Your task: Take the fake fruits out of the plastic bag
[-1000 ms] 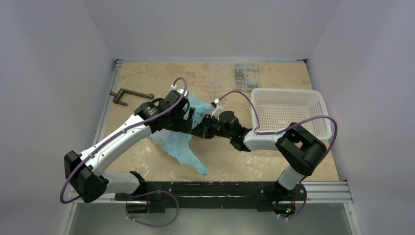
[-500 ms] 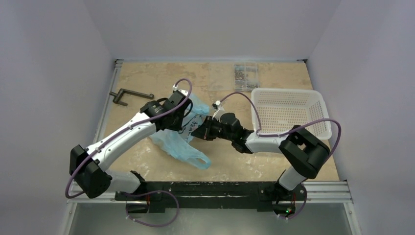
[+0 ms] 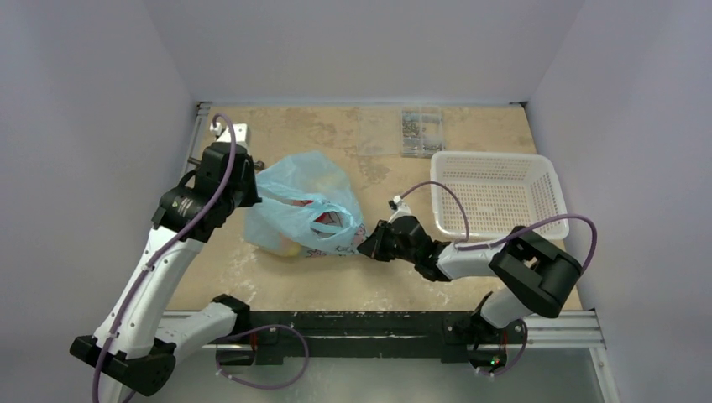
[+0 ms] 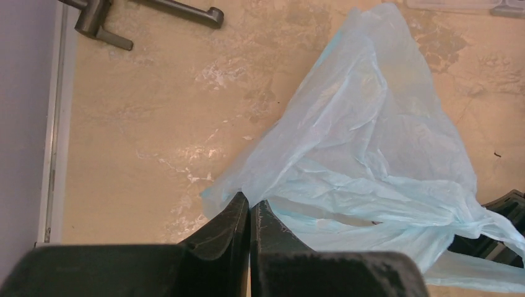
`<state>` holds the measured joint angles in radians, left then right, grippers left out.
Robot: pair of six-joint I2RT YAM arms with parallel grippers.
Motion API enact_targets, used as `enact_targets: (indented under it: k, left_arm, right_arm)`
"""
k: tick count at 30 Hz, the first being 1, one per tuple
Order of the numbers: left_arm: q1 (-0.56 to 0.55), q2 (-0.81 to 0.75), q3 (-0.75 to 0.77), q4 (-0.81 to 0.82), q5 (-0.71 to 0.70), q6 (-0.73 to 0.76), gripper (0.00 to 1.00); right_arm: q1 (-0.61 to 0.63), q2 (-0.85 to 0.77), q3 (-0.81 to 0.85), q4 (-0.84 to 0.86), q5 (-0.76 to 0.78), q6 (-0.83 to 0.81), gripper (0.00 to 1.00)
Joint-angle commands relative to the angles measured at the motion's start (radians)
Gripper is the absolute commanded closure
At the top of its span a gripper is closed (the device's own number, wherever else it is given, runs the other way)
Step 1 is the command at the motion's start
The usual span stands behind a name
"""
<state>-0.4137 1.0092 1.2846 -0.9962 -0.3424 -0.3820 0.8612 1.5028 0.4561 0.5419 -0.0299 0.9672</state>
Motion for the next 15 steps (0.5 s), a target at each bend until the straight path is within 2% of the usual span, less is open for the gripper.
enact_targets:
  k: [1,9,10,12,15]
  left_arm:
    - [0.032,0.002,0.014,-0.014,0.045,0.045,1.0]
    - [0.032,-0.027,-0.035,-0.009,0.299,0.043,0.99]
    - [0.032,-0.04,-0.047,-0.005,0.322,0.04,0.99]
    - [0.033,-0.067,-0.077,0.012,0.351,0.028,0.99]
    - [0.033,-0.072,-0.108,0.026,0.399,0.022,1.0]
  right_arm:
    - [0.004,0.006,-0.013,0.03,0.036,0.008,1.0]
    - [0.004,-0.057,0.073,-0.059,0.007,-0.152,1.0]
    - [0.004,-0.076,0.079,-0.074,0.0,-0.175,0.95]
    - [0.007,-0.126,0.095,-0.134,-0.003,-0.223,0.72]
    - [0.011,-0.217,0.13,-0.258,0.016,-0.298,0.48]
